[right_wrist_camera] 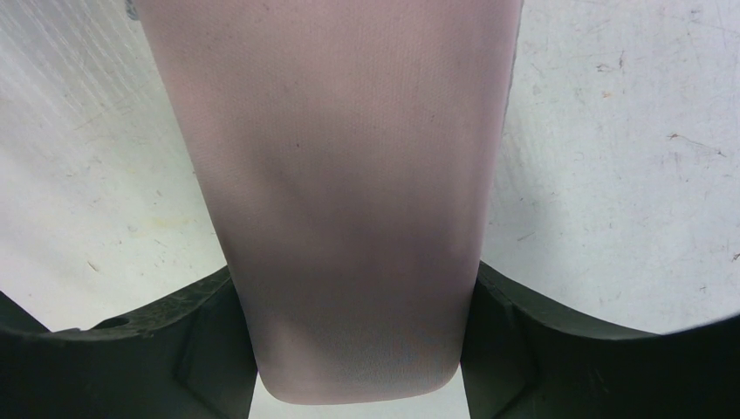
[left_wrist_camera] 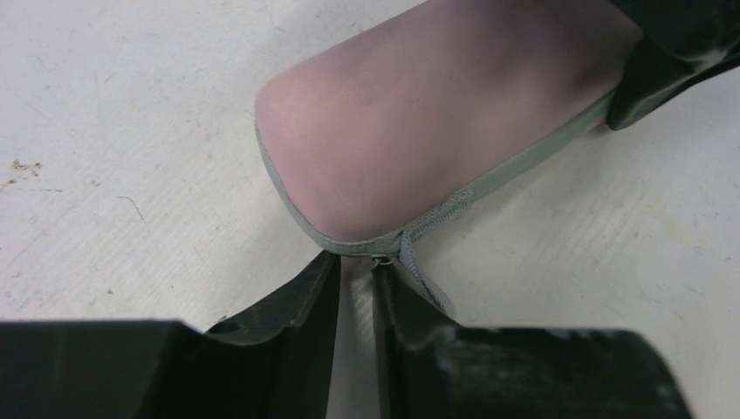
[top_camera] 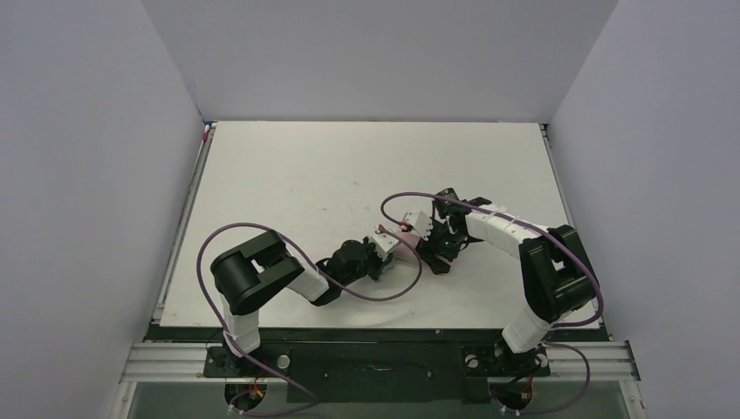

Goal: Open the umbrella

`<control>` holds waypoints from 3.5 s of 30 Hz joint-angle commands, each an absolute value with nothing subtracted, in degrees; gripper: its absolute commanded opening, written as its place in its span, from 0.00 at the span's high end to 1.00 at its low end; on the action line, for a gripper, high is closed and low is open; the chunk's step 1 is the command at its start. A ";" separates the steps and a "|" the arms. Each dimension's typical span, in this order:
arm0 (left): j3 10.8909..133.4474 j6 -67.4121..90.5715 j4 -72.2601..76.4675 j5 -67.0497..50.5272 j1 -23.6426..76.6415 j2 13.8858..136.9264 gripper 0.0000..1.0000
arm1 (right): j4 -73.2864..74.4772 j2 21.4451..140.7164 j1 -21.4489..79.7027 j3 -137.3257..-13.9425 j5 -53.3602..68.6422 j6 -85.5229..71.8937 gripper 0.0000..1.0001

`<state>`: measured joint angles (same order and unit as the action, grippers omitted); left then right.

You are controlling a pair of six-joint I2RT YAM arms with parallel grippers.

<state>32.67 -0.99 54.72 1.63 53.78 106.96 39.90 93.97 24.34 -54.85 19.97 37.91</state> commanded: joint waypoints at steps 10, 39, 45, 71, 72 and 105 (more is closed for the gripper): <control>34.04 1.86 58.61 2.68 53.32 104.42 1.00 | 45.02 96.67 23.66 -52.73 21.14 37.36 0.89; 30.54 -5.88 61.38 -2.85 52.87 103.79 0.60 | 50.67 97.67 21.60 -55.30 23.59 41.70 0.97; 32.36 -6.20 62.54 -1.94 54.59 105.16 0.65 | 50.80 97.33 21.67 -55.08 23.96 41.58 0.98; 35.41 -4.57 63.43 7.55 55.74 107.21 1.00 | 54.02 97.56 23.03 -56.01 25.96 42.22 1.00; 35.24 -4.17 63.47 7.47 55.49 107.13 1.00 | 54.15 97.47 22.98 -55.87 25.72 42.59 1.00; 29.16 -11.08 67.69 -6.83 47.99 105.46 1.00 | 54.86 95.46 22.54 -54.26 18.87 57.20 1.00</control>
<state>29.67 -6.90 60.77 -6.98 50.28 106.50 47.53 95.44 21.45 -57.04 22.96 49.17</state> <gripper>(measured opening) 0.021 0.632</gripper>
